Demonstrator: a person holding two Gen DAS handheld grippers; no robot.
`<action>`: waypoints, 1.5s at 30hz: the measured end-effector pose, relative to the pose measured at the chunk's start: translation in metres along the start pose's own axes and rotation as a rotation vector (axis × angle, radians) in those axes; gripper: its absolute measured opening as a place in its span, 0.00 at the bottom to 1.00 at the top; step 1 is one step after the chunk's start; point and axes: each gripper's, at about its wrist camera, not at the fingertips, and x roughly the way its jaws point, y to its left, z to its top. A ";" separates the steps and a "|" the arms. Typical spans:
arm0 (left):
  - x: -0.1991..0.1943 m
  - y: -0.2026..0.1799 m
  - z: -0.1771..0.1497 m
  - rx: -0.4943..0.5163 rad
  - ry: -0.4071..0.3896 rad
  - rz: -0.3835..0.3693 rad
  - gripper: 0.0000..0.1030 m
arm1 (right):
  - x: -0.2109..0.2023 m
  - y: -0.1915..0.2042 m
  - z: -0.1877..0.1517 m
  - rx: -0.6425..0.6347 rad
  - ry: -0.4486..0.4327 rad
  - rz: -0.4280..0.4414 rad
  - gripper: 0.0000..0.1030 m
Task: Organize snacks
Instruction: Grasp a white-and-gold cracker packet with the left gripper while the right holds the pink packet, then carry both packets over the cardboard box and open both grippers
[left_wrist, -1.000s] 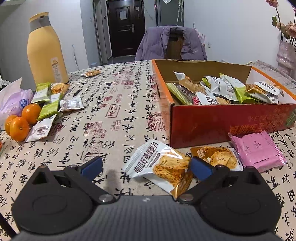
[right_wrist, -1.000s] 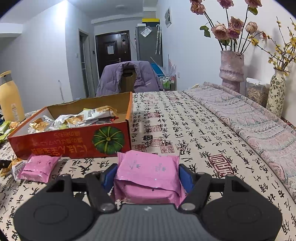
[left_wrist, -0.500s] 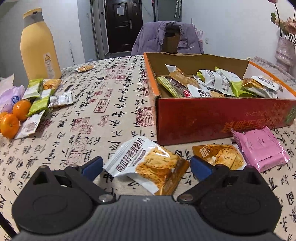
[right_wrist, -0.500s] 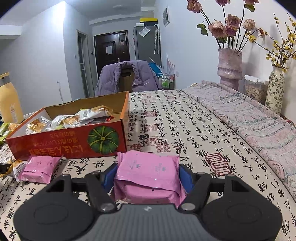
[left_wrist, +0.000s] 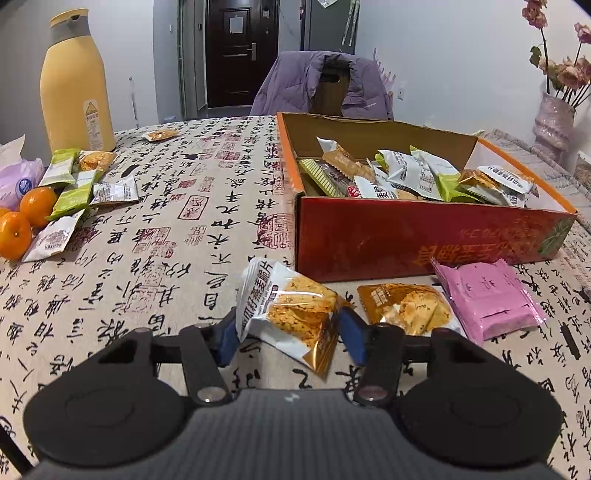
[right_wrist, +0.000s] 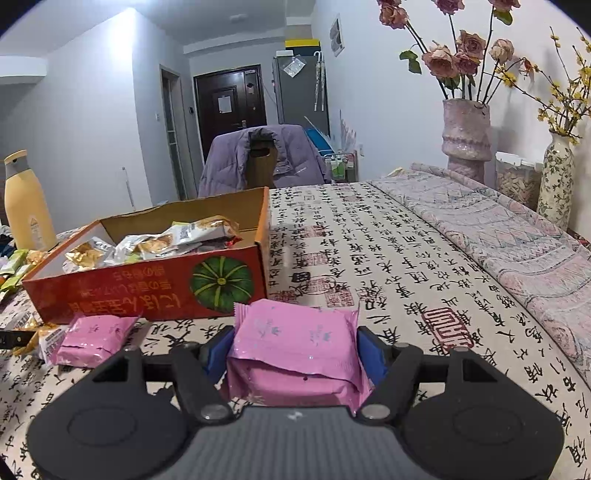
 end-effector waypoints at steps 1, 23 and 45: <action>-0.001 0.000 -0.001 -0.001 -0.002 0.001 0.52 | 0.000 0.000 0.000 -0.001 0.000 0.003 0.67; -0.076 -0.007 0.006 -0.026 -0.200 -0.001 0.49 | -0.008 0.013 0.022 -0.036 -0.032 0.056 0.67; -0.041 -0.062 0.092 -0.035 -0.326 -0.088 0.50 | 0.052 0.080 0.091 -0.127 -0.093 0.162 0.67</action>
